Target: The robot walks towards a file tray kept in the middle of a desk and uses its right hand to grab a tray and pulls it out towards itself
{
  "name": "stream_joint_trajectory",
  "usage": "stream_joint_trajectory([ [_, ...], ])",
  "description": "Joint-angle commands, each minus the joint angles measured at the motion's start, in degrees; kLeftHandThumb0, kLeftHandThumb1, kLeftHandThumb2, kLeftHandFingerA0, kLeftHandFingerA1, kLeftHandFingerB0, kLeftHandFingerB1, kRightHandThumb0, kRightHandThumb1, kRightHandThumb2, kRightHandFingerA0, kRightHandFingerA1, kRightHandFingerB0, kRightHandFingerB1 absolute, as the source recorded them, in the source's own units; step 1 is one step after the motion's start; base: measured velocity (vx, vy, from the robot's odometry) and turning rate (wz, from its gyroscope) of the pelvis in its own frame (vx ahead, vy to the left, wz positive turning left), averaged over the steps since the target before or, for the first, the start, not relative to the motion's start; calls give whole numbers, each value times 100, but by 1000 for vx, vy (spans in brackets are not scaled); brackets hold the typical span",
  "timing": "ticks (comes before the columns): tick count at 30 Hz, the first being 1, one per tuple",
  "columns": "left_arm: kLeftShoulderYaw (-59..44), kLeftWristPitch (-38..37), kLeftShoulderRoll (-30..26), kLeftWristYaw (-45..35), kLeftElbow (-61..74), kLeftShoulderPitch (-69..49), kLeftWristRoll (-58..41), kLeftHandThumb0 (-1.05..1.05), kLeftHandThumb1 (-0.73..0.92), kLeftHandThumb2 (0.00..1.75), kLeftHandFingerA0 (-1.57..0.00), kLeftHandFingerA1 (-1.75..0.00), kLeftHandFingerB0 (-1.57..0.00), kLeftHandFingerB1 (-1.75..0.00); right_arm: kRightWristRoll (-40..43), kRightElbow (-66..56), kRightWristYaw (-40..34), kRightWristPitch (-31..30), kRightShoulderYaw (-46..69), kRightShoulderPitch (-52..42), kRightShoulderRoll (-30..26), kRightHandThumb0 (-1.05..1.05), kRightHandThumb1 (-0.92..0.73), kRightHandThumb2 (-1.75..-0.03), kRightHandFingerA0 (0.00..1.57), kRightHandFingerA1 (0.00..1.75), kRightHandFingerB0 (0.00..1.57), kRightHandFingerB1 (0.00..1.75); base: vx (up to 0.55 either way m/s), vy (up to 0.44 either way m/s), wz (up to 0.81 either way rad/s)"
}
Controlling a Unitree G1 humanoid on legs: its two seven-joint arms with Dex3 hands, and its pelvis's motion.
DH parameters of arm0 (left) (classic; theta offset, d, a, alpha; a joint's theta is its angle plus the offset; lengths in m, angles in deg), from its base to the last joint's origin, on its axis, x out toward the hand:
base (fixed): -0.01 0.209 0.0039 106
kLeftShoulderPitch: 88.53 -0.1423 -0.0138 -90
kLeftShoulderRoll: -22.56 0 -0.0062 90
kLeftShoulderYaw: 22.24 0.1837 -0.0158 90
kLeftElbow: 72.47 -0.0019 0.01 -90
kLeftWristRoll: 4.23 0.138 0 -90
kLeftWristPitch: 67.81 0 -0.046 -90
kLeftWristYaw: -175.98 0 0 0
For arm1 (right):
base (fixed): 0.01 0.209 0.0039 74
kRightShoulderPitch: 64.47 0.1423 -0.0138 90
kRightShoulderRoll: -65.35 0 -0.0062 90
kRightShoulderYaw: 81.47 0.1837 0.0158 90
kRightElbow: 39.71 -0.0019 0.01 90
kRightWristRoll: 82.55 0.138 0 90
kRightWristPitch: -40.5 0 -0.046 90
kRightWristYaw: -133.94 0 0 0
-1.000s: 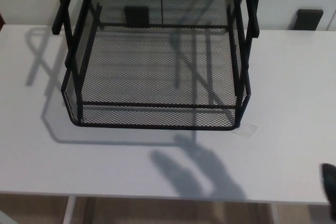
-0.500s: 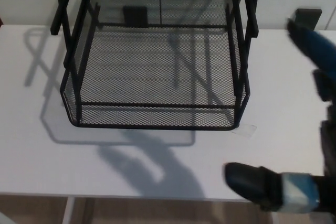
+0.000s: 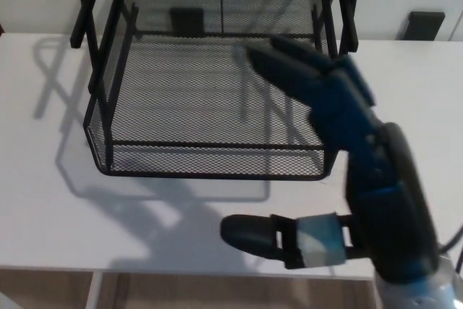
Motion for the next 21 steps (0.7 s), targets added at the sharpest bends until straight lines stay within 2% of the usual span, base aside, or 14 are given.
stream_joint_trajectory([
  [1, -71, 812, -394, -510, 428, -137, -188, -32, 56, 57, -60, -43, -45, -38, -5676, 2062, 1082, -2505, -1438, 1546, -107, -67, -33, -53, 0, 63, 12, 50, 0, 0, 0],
  [2, -70, 823, -397, -525, 462, -146, -195, -32, 56, 57, -59, -43, -45, -38, -5815, 2112, 1064, -2554, -1468, 1585, -133, -62, -32, -53, 0, 62, 10, 52, 0, 0, 0],
  [3, -66, 854, -412, -565, 546, -171, -208, -33, 56, 57, -59, -43, -45, -38, -6099, 2215, 1053, -2668, -1537, 1659, -179, -65, -33, -52, 0, 60, 8, 53, 0, 0, 0],
  [4, -65, 895, -409, -582, 608, -183, -218, -32, 56, 57, -58, -43, -45, -38, -6164, 2268, 1071, -2737, -1566, 1682, -188, -65, -26, -64, 0, 51, 5, 54, 0, 0, 0],
  [5, -63, 873, -405, -573, 567, -157, -213, -31, 56, 57, -58, -44, -46, -38, -6193, 2321, 1073, -2810, -1595, 1691, -181, -70, -25, -64, 0, 49, 2, 54, 0, 0, 0],
  [11, -48, 821, -439, -561, 531, -156, -150, -32, 56, 56, -58, -43, -45, -38, -6379, 2718, 874, -3357, -1838, 1593, -61, -75, -26, -64, 0, 51, 7, 51, 0, 0, 0],
  [12, -42, 828, -452, -575, 555, -167, -138, -31, 56, 57, -58, -43, -45, -38, -6456, 2807, 753, -3478, -1887, 1560, -54, -36, 7, -70, 9, 60, 0, 53, 0, 0, 0],
  [13, -40, 844, -458, -584, 585, -174, -132, -31, 57, 57, -58, -43, -45, -38, -6530, 2874, 667, -3559, -1923, 1554, -61, -36, 8, -70, 8, 60, 0, 53, 0, 0, 0],
  [14, -39, 895, -470, -609, 650, -188, -127, -31, 57, 57, -57, -42, -44, -37, -6648, 2969, 536, -3670, -1979, 1556, -80, -82, -34, -53, 0, 60, 4, 52, 0, 0, 0],
  [16, -38, 929, -493, -640, 707, -189, -120, -31, 57, 57, -57, -43, -44, -38, -6767, 3133, 232, -3864, -2061, 1559, -93, -76, -34, -53, 0, 61, 5, 53, 0, 0, 0],
  [17, -37, 922, -492, -629, 699, -186, -108, -32, 57, 57, -58, -43, -45, -38, -6827, 3191, 117, -3935, -2100, 1547, -105, -78, -28, -66, 0, 53, 5, 54, 0, 0, 0],
  [18, -29, 890, -494, -598, 671, -172, -69, -32, 57, 57, -59, -43, -45, -38, -6900, 3204, 69, -4005, -2141, 1519, -95, -79, -28, -67, 0, 50, 2, 50, 0, 0, 0],
  [20, -20, 961, -495, -598, 714, -134, -40, -32, 56, 57, -59, -42, -46, -38, -6918, 3211, -23, -4092, -2168, 1523, -69, -64, -32, -66, 0, 46, 1, 47, 0, 0, 0],
  [21, -15, 891, -493, -569, 621, -100, -21, -41, 47, 72, -53, -52, -41, -47, -6914, 3201, -62, -4123, -2185, 1505, -52, -58, -40, -53, 0, 42, 0, 45, 0, 0, 0],
])
